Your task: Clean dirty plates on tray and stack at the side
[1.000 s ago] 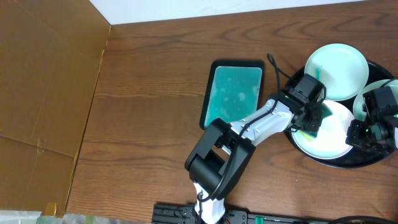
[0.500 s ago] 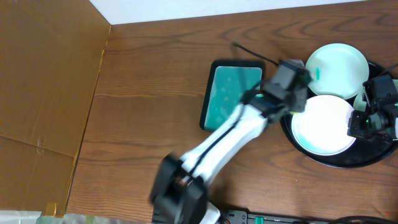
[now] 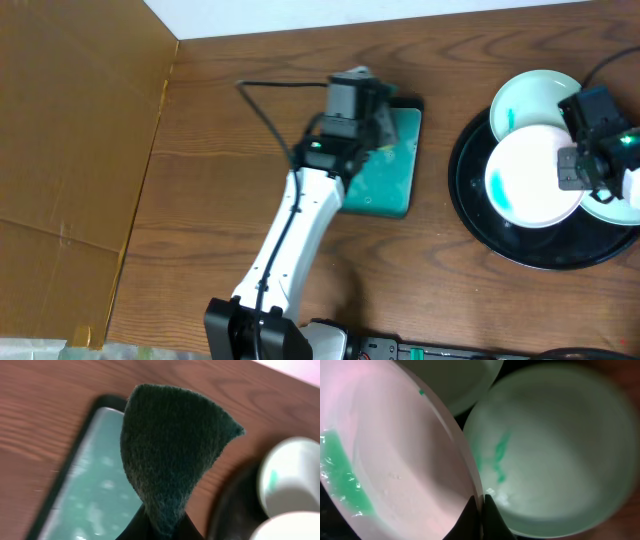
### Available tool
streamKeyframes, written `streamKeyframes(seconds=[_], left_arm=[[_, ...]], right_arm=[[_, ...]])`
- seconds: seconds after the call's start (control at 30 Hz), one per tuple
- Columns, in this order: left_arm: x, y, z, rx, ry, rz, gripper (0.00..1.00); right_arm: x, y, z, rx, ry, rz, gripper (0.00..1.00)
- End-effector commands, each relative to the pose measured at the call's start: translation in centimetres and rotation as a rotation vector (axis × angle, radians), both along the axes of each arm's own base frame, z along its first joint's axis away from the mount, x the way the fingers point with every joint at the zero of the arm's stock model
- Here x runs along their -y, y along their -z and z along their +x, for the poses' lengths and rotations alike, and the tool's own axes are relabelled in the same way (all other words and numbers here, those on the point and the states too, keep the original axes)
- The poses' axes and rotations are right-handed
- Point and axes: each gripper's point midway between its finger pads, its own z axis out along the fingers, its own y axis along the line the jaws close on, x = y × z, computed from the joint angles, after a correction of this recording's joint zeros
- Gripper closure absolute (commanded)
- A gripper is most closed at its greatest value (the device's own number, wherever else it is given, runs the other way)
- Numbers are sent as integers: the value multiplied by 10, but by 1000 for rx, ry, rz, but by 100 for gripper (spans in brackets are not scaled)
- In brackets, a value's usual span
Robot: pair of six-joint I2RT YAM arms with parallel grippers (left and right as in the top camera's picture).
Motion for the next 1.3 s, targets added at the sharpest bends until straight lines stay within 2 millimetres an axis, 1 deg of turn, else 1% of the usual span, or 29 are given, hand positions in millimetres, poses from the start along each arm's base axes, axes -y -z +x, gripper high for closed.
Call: streamKeyframes(seconds=[0.0,0.1,0.23,0.3,0.43,0.47,0.53,0.6,0.7,0.83,1.0,1.07,1.1,1.13,1.23,1.27], left_arm=[[-31,6,4,-15,-86,2,93],[-45,18,6,-47,-122,5,93],[-49,33,7,-91,-132,10,93],[-49,37,7,-99,-132,11,93],[-51,36,8,-95,-137,11,93],[-54,36,8,-95,-144,10,93],[-60,37,8,-97,-158,10,93],[-68,37,7,-103,-179,8,93],[-79,40,3,-121,-229,-10,93],[-85,42,-1,-137,-247,-12,93],[-85,43,-2,-145,-247,-11,93],[-85,43,-2,-144,-247,-11,93],[-85,43,-2,-145,-247,-11,93],[-85,43,-2,-145,-247,-11,93],[-85,43,-2,-145,-247,-11,93],[-85,43,-2,-145,-247,-11,93]], right_arm=[[10,-36,21,125,-85,-239,99],[2,-60,28,183,-193,-384,99],[-4,-91,33,260,-285,-608,99],[-10,-102,33,286,-329,-698,99],[-34,-111,31,302,-468,-787,99],[-44,-112,30,301,-532,-813,99],[-55,-115,29,304,-601,-853,99],[-60,-124,30,324,-624,-907,99],[-63,-136,32,345,-632,-981,99],[-68,-147,33,352,-658,-1062,99],[-76,-151,32,354,-704,-1094,99],[-80,-147,31,359,-718,-1071,99],[-83,-142,30,357,-736,-1040,99],[-88,-132,28,346,-774,-986,99],[-106,-97,17,288,-900,-784,99],[-106,-96,17,293,-887,-762,99]])
